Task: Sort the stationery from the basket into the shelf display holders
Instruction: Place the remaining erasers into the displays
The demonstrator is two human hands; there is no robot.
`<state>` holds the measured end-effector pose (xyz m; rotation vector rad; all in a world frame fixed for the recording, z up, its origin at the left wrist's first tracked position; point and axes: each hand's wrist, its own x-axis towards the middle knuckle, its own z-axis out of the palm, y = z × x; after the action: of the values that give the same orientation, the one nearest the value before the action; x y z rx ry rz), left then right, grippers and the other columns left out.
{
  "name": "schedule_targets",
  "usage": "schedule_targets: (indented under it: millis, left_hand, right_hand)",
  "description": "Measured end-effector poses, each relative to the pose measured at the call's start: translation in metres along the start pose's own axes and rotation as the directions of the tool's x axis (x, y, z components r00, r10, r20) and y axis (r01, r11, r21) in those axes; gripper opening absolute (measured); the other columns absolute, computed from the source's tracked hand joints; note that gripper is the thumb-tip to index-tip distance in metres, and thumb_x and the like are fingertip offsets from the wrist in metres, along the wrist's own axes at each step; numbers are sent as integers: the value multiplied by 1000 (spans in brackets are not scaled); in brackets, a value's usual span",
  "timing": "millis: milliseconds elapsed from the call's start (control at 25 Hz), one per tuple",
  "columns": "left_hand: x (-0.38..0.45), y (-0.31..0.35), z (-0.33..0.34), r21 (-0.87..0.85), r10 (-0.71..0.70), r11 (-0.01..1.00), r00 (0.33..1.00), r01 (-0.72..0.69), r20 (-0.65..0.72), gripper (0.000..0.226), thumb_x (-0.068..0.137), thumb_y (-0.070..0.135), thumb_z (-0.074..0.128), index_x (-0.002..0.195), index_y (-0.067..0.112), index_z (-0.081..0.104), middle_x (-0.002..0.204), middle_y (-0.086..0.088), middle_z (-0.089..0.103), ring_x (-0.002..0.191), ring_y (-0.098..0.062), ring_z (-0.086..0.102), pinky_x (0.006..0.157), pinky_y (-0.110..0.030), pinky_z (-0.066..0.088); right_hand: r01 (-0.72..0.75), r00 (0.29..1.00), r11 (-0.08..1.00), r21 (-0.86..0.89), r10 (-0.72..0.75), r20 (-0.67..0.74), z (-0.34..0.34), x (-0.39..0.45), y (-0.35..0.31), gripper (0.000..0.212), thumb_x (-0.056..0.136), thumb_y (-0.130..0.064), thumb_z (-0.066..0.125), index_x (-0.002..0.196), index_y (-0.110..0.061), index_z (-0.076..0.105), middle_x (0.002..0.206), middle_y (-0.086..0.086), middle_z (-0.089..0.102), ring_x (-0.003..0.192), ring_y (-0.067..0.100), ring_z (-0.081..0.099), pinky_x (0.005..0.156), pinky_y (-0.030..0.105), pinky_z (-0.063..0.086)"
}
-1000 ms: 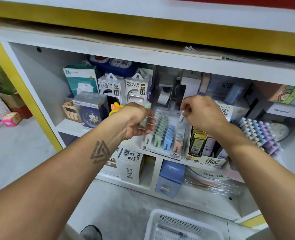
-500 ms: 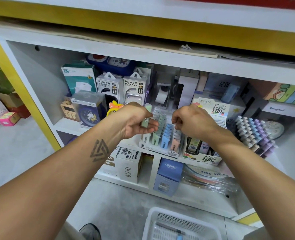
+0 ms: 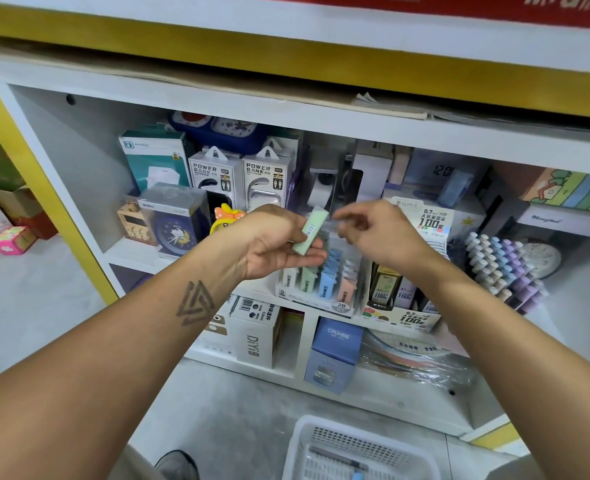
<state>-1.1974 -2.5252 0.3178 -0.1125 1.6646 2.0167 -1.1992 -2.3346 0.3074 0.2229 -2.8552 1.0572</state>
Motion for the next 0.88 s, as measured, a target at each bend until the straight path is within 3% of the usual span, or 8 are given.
schedule_targets:
  millis: [80,120,280,400,520,640,720,880]
  left_hand:
    - [-1,-1,3,64,15,998,1000,-16,18,26,95,-14,41,110,-8,61,88,-24,68,82,-33,70,75,-39,61]
    - [-1,-1,4,106,15,994,1000,-18,26,25,95,-12,42,108,-5,62,85,-21,69,79,-30,70,74,-35,61]
    - [-1,1,9,133,-14,991,996,3,84,24,96,-3,40,99,2,63,77,-11,66,61,-15,56,55,-22,46]
    - [8,-4,11,327,116,942,989,-81,-90,18,97,3,47,102,4,65,93,-14,73,74,-20,67,61,-30,58]
    - [17,-14,3,854,382,506,919,-122,-95,34,92,6,52,123,14,64,125,-9,66,110,-24,63,96,-34,52]
    - [16,-23,-1,984,323,111,941,-139,96,51,91,13,52,140,24,49,144,-3,50,127,-25,51,102,-29,44]
    - [17,-28,-3,981,258,-17,947,-191,189,58,93,16,51,148,22,37,155,-1,36,138,-23,39,110,-28,35]
    - [18,-34,-5,973,189,-107,956,-206,223,67,97,24,47,156,18,15,164,-1,10,149,-18,15,116,-24,16]
  right_hand:
    - [-38,999,902,431,25,36,-4,-2,-6,31,95,-6,65,125,-16,66,103,4,76,92,15,72,82,29,55]
    - [-15,998,858,513,-16,55,-5,-3,-6,35,93,1,65,125,-12,66,108,6,75,93,15,72,82,26,55]
    - [98,989,842,531,-143,44,-15,-7,-3,23,86,-1,73,109,-6,74,98,7,78,93,18,74,87,26,58]
    - [85,994,906,414,-49,-97,-24,0,5,10,84,-11,78,94,-12,76,84,10,75,70,12,71,72,26,60]
    - [62,966,997,-51,-73,-247,-20,8,15,11,89,-17,75,100,-19,73,81,2,70,66,9,68,69,25,58]
    - [88,973,931,-354,-156,-168,-8,12,21,16,96,-13,63,110,-15,70,93,9,71,84,26,67,81,40,58]
    - [93,979,917,-387,-155,-131,-3,16,22,17,96,-12,60,112,-13,66,94,12,69,88,32,65,81,44,57]
    - [76,962,905,-419,-178,-208,9,24,20,3,95,-9,60,98,-9,60,86,14,65,79,34,62,73,44,57]
